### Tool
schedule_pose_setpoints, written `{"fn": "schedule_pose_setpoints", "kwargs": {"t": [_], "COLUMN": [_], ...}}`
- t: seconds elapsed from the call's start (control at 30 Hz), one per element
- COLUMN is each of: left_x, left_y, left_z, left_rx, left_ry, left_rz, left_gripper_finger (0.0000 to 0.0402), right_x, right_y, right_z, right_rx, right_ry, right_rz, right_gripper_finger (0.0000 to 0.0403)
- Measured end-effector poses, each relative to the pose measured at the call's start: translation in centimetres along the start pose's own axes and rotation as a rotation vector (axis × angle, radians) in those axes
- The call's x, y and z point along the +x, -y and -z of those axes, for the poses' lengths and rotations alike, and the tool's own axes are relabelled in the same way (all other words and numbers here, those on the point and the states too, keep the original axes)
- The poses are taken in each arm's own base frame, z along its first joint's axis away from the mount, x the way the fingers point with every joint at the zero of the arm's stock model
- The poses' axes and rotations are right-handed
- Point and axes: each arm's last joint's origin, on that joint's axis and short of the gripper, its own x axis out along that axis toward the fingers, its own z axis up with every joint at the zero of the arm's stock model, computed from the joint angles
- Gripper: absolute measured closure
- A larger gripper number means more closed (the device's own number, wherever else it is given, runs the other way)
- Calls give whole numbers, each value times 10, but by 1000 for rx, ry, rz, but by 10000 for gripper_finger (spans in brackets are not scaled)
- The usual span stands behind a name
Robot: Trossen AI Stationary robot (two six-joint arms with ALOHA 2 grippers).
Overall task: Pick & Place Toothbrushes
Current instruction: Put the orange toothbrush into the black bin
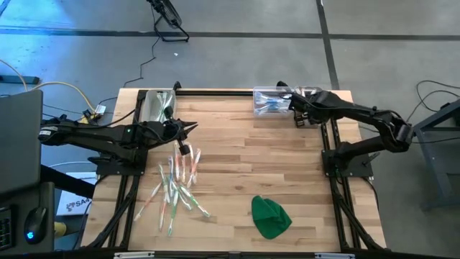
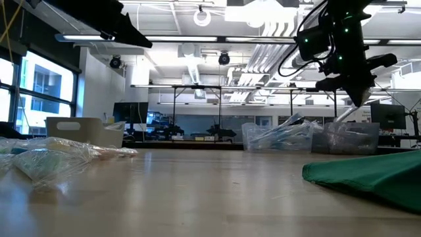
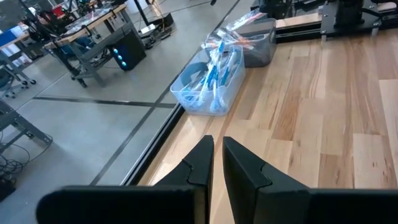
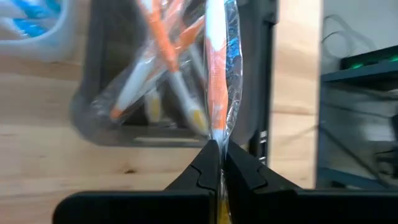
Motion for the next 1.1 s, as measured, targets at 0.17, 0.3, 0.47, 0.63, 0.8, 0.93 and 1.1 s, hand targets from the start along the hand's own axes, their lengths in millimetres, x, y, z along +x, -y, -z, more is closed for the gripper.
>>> {"fn": "schedule_pose_setpoints", "kwargs": {"t": [0.17, 0.3, 0.47, 0.63, 0.8, 0.93, 1.1], "left_x": [0, 0, 0, 0, 0, 0, 0], "left_y": [0, 0, 0, 0, 1, 1, 1], "left_z": [0, 0, 0, 2, 5, 5, 5], "left_rx": [0, 0, 1, 2, 0, -4, -4], "left_ry": [0, 0, 0, -19, -41, -40, -40], "left_rz": [0, 0, 0, 3, 7, 6, 7], "left_gripper_finger": [374, 374, 374, 374, 374, 374, 374], "right_x": [0, 0, 4, 18, 33, 36, 37], "right_y": [2, 2, -3, -11, -12, -12, -15], "right_z": [1, 1, -4, -15, -22, -27, -31], "right_rx": [4, 16, 40, 11, 11, 31, -5], "right_ry": [-7, -9, -9, -52, -98, -79, -54], "right_rz": [27, 19, -9, -19, 25, 23, -18], "right_gripper_finger": [399, 399, 399, 399, 399, 396, 368]}}
